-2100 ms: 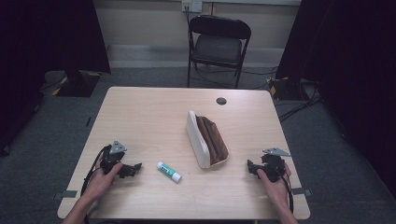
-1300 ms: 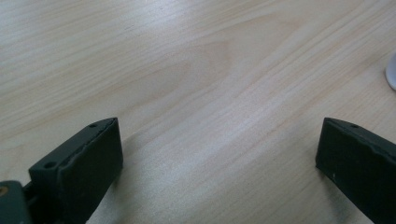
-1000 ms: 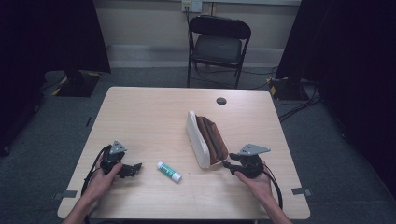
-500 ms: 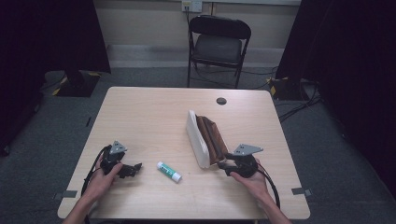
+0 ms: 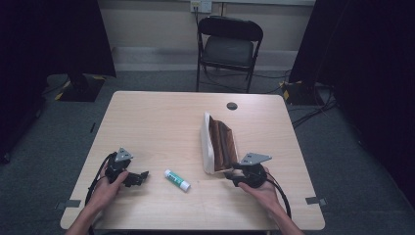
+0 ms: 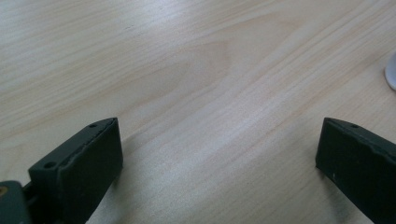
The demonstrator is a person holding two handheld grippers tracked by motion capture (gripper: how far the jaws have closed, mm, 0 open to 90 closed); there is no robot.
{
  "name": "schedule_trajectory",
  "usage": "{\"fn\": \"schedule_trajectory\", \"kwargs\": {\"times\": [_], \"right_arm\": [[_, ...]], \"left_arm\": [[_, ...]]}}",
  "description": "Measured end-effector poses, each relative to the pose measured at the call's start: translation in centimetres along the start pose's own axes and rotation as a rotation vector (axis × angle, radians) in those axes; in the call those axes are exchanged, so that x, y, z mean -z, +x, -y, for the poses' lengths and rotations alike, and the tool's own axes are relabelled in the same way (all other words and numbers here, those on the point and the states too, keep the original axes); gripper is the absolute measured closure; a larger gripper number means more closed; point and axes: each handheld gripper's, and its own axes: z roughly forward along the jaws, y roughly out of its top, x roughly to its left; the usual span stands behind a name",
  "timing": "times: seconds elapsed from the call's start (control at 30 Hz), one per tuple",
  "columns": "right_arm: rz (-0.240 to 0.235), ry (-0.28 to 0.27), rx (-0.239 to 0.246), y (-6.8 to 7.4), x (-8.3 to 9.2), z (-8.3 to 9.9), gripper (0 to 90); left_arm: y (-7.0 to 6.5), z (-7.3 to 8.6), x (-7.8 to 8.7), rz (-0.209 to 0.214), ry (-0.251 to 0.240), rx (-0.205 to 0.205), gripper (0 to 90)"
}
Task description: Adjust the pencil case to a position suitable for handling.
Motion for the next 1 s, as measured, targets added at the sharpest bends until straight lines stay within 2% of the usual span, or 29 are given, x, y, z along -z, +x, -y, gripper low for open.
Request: {"fn": "schedule_trajectory", "kwargs": {"times": [0.23,0.27,0.33,0.47,0.6,0.7,0.8,0.87,1.0], "right_arm": [[-0.049,0.017,0.029,1.5,-0.7,-0.7,48.4],[-0.038,0.024,0.043,1.6,-0.7,-0.8,48.4],[-0.047,0.016,0.035,1.6,-0.6,-1.0,49.3],[-0.018,-0.003,0.031,1.0,-0.3,-1.4,50.5],[-0.029,0.012,0.028,0.6,-1.2,-1.5,55.8],[-0.036,0.045,0.047,1.1,-1.7,-1.3,61.3],[-0.029,0.044,0.032,1.4,-1.8,-1.4,68.2],[-0.042,0.045,0.038,1.7,-1.9,-1.4,71.9],[-0.066,0.049,0.042,2.7,-2.2,-1.7,74.4]], "left_arm": [[0.0,0.0,0.0,0.0,0.001,-0.002,0.2],[0.0,0.0,0.0,-0.001,0.001,-0.002,0.2],[0.0,0.0,0.0,-0.001,-0.001,0.0,0.2],[0.0,0.0,0.0,-0.001,0.001,-0.002,0.2],[0.0,0.0,0.0,0.0,0.001,-0.002,0.2],[0.0,0.0,0.0,0.0,-0.001,0.001,0.2],[0.0,0.0,0.0,0.0,0.001,-0.002,0.2],[0.0,0.0,0.0,0.0,0.001,-0.002,0.2],[0.0,0.0,0.0,0.0,0.001,-0.001,0.2]]}}
